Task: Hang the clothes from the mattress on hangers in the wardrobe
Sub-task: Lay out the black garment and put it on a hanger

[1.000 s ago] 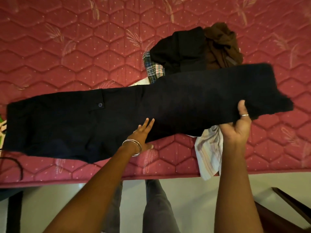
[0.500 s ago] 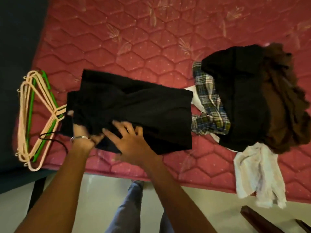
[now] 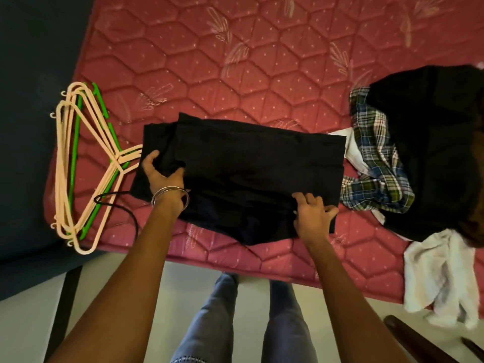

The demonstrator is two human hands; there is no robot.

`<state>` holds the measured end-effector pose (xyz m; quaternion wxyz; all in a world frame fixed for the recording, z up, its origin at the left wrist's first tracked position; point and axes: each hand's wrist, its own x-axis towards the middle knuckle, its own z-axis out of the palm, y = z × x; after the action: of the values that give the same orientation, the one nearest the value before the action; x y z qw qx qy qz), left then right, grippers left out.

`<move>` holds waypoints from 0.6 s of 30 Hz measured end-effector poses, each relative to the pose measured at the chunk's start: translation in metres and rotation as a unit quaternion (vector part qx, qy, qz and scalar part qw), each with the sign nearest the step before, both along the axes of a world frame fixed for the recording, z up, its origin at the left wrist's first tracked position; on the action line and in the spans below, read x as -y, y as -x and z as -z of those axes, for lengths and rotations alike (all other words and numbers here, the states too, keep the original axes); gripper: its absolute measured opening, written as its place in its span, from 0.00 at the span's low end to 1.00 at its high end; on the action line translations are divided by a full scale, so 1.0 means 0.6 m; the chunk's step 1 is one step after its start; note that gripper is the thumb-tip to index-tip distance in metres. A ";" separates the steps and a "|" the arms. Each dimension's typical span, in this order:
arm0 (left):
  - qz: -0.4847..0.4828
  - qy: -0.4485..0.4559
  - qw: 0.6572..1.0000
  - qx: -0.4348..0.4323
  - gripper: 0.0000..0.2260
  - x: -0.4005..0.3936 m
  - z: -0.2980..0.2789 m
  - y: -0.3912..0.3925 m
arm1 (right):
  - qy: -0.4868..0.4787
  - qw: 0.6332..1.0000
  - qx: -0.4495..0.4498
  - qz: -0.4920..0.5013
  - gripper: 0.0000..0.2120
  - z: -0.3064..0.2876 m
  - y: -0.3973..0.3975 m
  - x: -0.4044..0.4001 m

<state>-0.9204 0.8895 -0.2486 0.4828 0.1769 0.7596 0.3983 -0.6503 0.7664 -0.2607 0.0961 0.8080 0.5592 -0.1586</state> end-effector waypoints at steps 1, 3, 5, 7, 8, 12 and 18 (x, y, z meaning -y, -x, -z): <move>0.053 -0.018 0.997 -0.062 0.22 0.001 0.007 0.012 | -0.032 0.999 -0.001 0.005 0.27 -0.003 -0.005 -0.002; 0.116 -0.013 0.982 -0.146 0.16 0.008 0.021 0.038 | -0.107 0.994 -0.021 0.018 0.26 -0.013 -0.015 0.002; 0.143 0.027 0.973 -0.179 0.14 0.011 0.029 0.052 | -0.143 0.989 -0.031 -0.018 0.28 -0.016 -0.016 0.018; 0.183 0.078 0.942 -0.269 0.11 0.013 0.022 0.046 | -0.116 0.991 -0.047 -0.051 0.30 -0.009 -0.016 0.042; 0.189 0.100 0.917 -0.338 0.10 0.012 0.010 0.033 | -0.094 0.993 -0.064 -0.043 0.29 -0.005 -0.019 0.053; 0.280 -0.025 0.811 -0.514 0.11 -0.013 -0.040 -0.060 | -0.144 0.960 -0.190 0.146 0.20 -0.016 -0.050 0.064; 0.599 -0.227 0.719 -0.271 0.15 -0.046 -0.012 -0.304 | -0.287 0.680 -0.415 0.532 0.03 0.022 -0.129 0.047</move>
<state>-0.7383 0.9170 -0.2416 0.3397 0.7994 0.4802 0.1220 -0.5730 0.7380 -0.2737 -0.4833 0.8086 0.0356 -0.3337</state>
